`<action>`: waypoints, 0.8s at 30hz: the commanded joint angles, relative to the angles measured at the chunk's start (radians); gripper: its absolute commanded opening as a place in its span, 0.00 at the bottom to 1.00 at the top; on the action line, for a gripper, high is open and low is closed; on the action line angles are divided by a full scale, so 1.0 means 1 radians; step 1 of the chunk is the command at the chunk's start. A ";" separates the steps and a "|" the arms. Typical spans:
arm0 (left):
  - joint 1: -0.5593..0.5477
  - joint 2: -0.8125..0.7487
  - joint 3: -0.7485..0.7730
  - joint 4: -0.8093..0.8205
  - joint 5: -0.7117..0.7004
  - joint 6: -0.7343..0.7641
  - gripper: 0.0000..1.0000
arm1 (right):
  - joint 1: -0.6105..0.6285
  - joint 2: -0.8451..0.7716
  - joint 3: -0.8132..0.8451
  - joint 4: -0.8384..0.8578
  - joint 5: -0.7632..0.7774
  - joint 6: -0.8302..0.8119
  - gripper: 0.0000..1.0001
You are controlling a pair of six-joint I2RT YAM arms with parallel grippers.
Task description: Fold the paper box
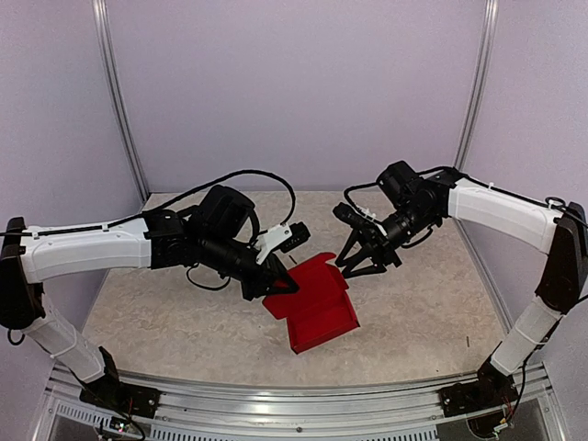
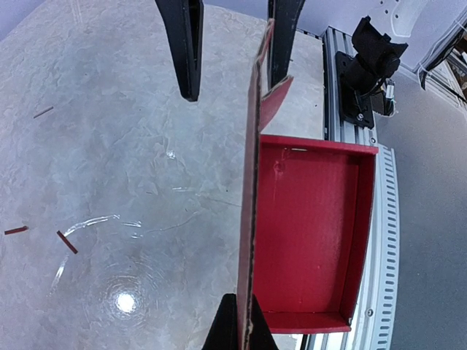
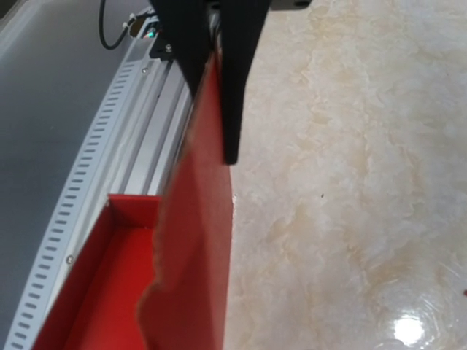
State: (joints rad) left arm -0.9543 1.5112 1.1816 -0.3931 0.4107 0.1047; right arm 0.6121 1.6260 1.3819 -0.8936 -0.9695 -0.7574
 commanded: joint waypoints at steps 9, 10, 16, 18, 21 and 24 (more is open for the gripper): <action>0.017 0.009 0.000 0.071 -0.006 -0.034 0.00 | 0.027 0.045 -0.021 0.002 -0.102 0.025 0.38; 0.017 0.009 -0.002 0.077 -0.002 -0.035 0.00 | 0.029 0.044 -0.027 0.014 -0.102 0.034 0.38; 0.015 0.013 0.001 0.102 0.043 -0.037 0.00 | 0.038 0.022 -0.072 0.126 -0.098 0.114 0.36; 0.014 0.016 0.003 0.110 0.058 -0.039 0.00 | 0.042 0.008 -0.089 0.163 -0.098 0.138 0.35; 0.011 0.021 0.004 0.119 0.070 -0.040 0.00 | 0.048 -0.004 -0.103 0.194 -0.093 0.157 0.35; 0.010 0.026 0.003 0.132 0.094 -0.038 0.00 | 0.053 -0.009 -0.112 0.215 -0.093 0.174 0.32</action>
State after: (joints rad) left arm -0.9432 1.5272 1.1812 -0.3912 0.4492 0.0822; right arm 0.6281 1.6409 1.2911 -0.7490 -1.0531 -0.6277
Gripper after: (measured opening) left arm 0.022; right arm 0.338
